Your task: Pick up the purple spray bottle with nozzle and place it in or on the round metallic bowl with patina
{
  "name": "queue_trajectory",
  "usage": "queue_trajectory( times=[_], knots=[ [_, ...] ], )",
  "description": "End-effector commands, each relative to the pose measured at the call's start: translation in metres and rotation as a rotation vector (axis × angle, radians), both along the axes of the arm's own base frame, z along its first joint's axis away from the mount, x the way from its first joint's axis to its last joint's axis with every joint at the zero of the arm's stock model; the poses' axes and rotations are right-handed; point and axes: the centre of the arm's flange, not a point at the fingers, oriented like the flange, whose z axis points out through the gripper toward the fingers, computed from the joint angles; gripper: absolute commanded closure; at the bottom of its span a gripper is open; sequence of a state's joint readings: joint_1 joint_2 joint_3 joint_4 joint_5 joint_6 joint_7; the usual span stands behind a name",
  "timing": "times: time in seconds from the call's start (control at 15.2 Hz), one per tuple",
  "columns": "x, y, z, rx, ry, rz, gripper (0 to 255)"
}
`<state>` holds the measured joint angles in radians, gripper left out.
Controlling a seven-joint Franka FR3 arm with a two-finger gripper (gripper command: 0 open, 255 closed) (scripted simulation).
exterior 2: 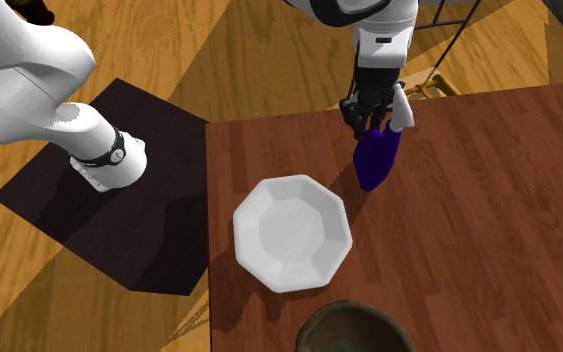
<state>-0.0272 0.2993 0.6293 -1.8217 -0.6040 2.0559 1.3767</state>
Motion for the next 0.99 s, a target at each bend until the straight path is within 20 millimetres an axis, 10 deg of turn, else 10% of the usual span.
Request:
queue_trajectory(
  times=[0.0,0.92],
  knots=[
    [0.0,-0.001,0.0,-0.001,0.001,-0.001,255],
    [0.0,-0.001,0.063,-0.001,0.001,-0.001,255]
  ],
)
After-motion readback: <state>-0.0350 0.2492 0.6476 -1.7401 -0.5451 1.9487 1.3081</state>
